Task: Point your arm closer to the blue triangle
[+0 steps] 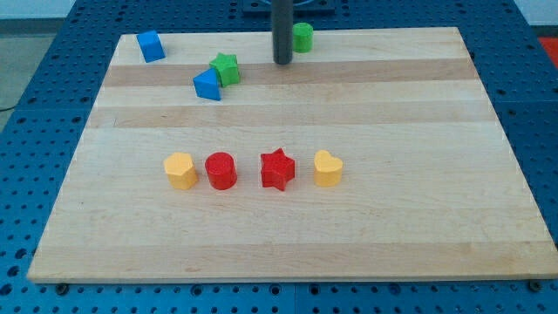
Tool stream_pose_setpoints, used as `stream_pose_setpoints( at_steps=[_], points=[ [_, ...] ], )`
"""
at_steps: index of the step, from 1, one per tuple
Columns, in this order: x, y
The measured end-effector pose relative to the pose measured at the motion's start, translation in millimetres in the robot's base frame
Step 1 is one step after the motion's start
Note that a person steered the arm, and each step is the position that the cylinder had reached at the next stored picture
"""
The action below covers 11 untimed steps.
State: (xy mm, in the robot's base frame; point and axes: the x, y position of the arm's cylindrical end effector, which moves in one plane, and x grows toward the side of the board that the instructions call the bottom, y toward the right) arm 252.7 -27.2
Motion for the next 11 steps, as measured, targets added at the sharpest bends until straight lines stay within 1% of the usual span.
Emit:
stream_pose_setpoints(
  at_steps=[1,3,5,6,7,8,10,11],
  points=[
    [-10,-30],
    [-10,-35],
    [-10,-84],
    [-2,-111],
    [8,-124],
    [23,-124],
    [34,-125],
    [42,-144]
  ],
)
